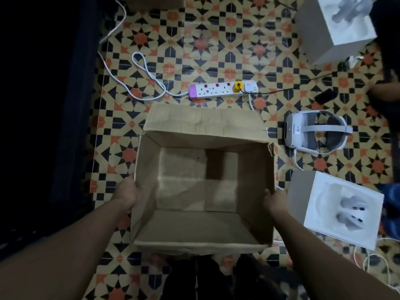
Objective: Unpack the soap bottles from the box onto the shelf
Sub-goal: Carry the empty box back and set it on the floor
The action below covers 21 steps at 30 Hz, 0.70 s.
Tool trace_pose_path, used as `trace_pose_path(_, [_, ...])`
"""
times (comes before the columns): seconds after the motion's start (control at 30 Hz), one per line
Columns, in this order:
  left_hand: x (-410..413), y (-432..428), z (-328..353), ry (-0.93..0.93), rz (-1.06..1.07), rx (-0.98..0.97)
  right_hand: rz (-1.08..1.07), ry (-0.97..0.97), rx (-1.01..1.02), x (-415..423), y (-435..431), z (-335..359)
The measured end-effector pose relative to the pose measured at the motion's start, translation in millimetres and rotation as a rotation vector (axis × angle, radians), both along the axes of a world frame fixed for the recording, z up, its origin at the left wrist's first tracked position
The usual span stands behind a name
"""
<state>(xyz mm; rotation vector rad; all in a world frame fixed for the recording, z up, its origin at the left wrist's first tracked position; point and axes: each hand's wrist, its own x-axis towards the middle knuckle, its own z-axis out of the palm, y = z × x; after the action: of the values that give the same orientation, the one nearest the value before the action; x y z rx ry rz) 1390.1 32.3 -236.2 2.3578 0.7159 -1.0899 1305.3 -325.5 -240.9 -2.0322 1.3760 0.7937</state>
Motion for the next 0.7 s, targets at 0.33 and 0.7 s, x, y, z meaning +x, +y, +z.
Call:
trace_pose_path(0.33, [-24.4, 29.9, 98.7, 0.0, 0.146, -0.085, 0.189, -0.038, 0.022, 27.2, 7.1, 119.6])
trace_pose_path(0.7, [-77.3, 57.9, 298.4, -0.084, 0.363, 0.013, 0.636, -0.122, -0.008, 77.8, 38.7, 319.0])
